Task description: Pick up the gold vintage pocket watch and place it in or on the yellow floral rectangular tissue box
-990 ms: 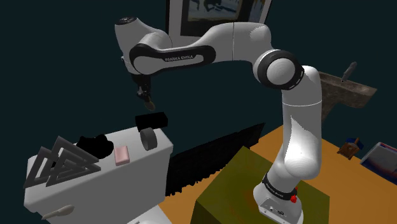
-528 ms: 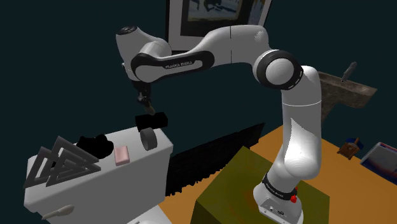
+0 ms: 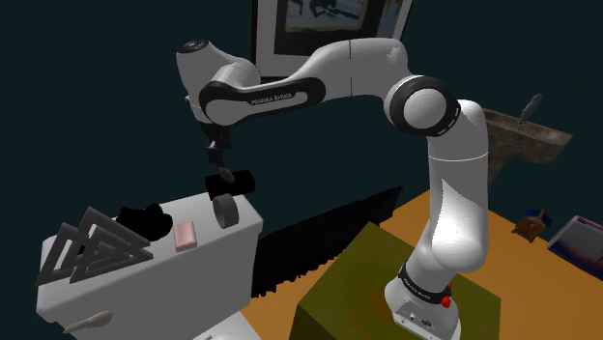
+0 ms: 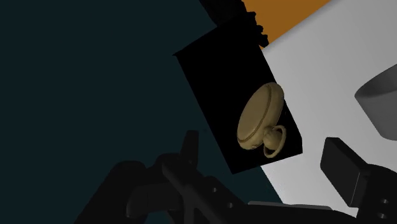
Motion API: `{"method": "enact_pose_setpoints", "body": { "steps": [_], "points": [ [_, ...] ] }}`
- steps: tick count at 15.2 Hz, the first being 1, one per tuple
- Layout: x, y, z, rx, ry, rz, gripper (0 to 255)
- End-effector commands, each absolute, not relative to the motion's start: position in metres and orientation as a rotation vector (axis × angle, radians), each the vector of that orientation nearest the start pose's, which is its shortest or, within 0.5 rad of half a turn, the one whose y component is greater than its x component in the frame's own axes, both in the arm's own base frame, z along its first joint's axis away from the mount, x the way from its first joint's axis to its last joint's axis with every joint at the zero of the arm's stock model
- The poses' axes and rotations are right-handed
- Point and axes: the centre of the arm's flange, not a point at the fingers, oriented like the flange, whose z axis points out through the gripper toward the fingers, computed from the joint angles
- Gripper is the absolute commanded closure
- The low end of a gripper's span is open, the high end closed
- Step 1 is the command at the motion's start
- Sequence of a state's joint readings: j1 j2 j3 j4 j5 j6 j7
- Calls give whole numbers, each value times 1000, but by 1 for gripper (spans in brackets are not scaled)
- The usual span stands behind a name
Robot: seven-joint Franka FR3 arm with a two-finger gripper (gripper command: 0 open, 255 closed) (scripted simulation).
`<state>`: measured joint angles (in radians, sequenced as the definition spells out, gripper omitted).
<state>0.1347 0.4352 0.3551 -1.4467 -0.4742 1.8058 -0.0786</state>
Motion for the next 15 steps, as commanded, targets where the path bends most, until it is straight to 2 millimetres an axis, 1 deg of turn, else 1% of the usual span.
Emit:
{"method": "enact_pose_setpoints", "body": {
  "steps": [1,3,7,15],
  "points": [
    [633,250,451,-3266,-1126,-31,0],
    [633,250,451,-3266,-1126,-31,0],
    [627,265,498,-3266,-1126,-31,0],
    [627,265,498,-3266,-1126,-31,0]
  ]
}}
